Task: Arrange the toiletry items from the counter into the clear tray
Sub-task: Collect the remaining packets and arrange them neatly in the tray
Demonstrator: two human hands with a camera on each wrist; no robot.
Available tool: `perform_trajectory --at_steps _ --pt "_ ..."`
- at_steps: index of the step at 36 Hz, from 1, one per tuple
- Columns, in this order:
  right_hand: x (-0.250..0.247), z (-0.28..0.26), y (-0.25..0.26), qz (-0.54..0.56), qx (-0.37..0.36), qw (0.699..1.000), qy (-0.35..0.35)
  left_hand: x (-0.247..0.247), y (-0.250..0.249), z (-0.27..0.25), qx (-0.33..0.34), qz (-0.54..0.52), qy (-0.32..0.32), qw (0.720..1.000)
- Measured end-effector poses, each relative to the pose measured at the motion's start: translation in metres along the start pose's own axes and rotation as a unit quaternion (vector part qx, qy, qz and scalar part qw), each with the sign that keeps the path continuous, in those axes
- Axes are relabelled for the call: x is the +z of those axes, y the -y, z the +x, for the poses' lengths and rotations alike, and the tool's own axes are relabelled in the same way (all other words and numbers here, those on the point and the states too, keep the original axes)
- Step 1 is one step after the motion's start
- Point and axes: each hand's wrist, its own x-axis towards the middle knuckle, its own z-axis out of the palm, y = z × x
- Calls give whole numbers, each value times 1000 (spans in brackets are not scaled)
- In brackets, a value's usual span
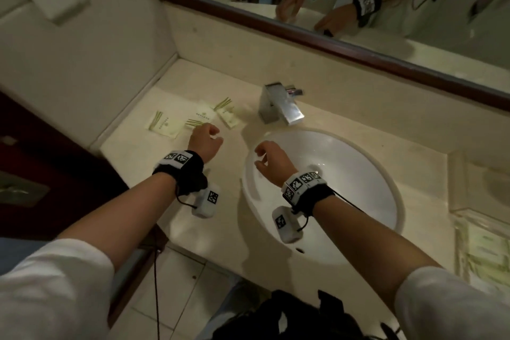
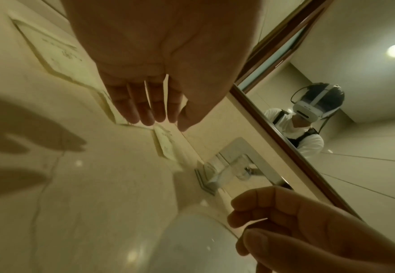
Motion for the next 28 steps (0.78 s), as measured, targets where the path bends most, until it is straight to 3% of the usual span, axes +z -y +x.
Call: perform_trajectory --at_steps 16,28 --pt "19 108 24 -34 119 992 -9 0 12 98 -13 41 2 999" --pt "30 152 22 -30 202 979 -7 20 15 119 51 83 -38 995"
